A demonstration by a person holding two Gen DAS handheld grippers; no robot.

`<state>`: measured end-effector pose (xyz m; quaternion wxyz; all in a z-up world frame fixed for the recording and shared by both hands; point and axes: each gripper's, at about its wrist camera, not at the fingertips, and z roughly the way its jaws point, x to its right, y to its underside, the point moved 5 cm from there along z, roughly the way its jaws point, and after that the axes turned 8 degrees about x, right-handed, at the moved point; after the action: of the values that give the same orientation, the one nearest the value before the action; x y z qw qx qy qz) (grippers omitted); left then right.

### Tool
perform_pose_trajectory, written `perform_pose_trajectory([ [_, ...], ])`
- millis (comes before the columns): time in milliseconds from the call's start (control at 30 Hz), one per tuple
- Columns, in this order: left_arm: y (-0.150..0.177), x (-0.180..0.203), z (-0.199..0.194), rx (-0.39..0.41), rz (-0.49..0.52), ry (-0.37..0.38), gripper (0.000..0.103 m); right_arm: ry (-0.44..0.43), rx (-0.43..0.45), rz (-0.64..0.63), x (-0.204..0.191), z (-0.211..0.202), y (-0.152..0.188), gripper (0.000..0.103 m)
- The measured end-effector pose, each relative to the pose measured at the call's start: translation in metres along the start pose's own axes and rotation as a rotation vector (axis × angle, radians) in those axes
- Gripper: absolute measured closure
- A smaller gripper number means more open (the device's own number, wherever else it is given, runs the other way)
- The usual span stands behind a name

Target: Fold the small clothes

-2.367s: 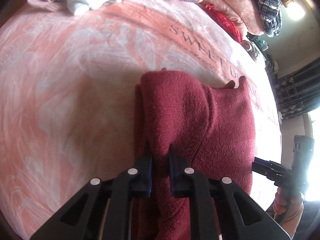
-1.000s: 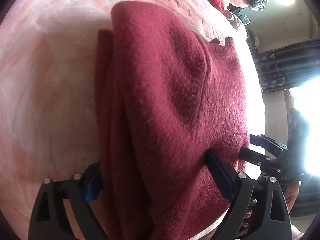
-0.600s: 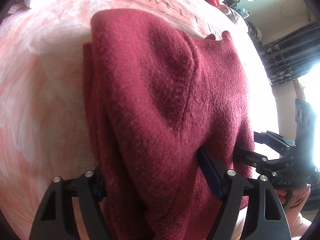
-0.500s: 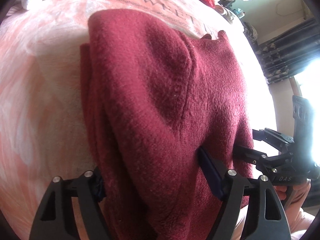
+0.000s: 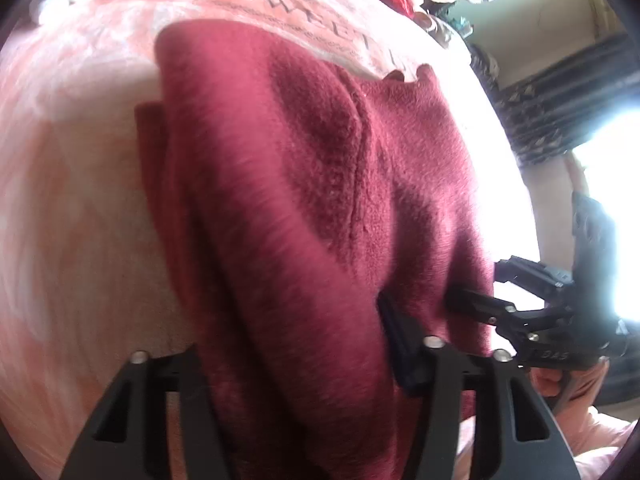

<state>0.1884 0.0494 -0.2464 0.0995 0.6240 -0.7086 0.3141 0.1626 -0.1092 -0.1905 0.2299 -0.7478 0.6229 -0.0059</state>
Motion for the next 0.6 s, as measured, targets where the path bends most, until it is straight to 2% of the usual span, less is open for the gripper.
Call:
perform_pose_trajectory([
  [100,0.0,0.005,-0.003,0.028,0.001,0.003,0.059,-0.041,0.005,0.021,0.003,-0.007,-0.002,0.059],
  [200,0.0,0.013,-0.01,0.051,-0.001,0.004,0.062,-0.085,0.015,0.034,0.005,-0.019,-0.005,0.062],
  [300,-0.001,0.029,-0.017,0.066,0.018,0.007,0.064,-0.071,0.029,0.014,0.009,-0.038,-0.004,0.063],
  [400,-0.003,0.064,-0.016,0.09,0.055,0.028,0.064,-0.054,0.051,0.025,0.027,-0.063,-0.003,0.064],
  [600,-0.02,0.152,0.006,0.124,0.13,0.101,0.064,0.007,0.104,0.045,0.095,-0.129,-0.002,0.064],
])
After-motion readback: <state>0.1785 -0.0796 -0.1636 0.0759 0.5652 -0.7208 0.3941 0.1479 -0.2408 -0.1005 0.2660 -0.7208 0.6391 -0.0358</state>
